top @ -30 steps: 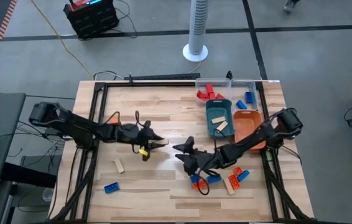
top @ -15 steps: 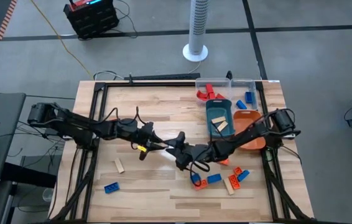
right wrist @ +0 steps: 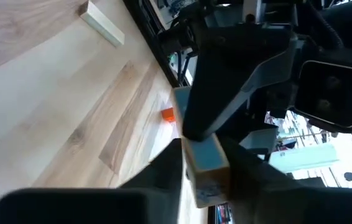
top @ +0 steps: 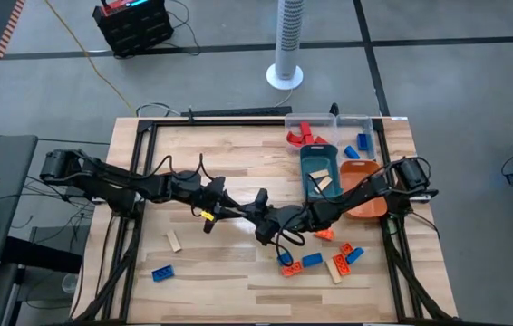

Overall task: Sort blocks
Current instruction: Put the brown block into the blue bin

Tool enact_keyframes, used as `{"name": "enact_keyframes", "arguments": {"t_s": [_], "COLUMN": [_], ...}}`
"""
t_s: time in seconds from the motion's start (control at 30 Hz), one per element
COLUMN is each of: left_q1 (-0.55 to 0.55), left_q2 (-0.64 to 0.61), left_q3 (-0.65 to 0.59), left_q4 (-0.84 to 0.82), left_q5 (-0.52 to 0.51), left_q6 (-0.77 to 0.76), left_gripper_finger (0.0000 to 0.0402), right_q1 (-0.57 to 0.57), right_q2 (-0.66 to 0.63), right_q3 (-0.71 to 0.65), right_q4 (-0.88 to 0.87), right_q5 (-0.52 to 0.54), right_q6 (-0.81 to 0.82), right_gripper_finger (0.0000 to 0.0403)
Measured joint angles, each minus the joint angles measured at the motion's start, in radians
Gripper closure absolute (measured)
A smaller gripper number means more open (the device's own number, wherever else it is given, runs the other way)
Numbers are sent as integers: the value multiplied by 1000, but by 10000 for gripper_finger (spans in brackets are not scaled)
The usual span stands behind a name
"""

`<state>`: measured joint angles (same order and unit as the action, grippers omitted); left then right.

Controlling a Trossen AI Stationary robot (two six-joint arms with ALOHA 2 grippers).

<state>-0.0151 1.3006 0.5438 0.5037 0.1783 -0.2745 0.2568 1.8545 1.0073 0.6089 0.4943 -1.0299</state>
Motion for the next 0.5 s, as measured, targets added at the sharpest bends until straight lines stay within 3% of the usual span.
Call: {"name": "enact_keyframes", "arguments": {"t_s": [0.2,0.3,0.5], "left_q1": [0,7,42], "left_q2": [0,0,0], "left_q3": [0,0,0], "left_q4": [-9,-4,-11], "left_q5": [-2,-7,-13], "left_q6": [30,48,57], "left_gripper_finger": [292,266,167], "right_q1": [-3,4,24], "right_q2": [0,-1,-2], "right_q3": [-2,-2,-1], "right_q4": [-14,-26,-33], "right_q5": [-11,-6,46], "right_q6": [-10,0,5], "right_gripper_finger": [370,371,351]}}
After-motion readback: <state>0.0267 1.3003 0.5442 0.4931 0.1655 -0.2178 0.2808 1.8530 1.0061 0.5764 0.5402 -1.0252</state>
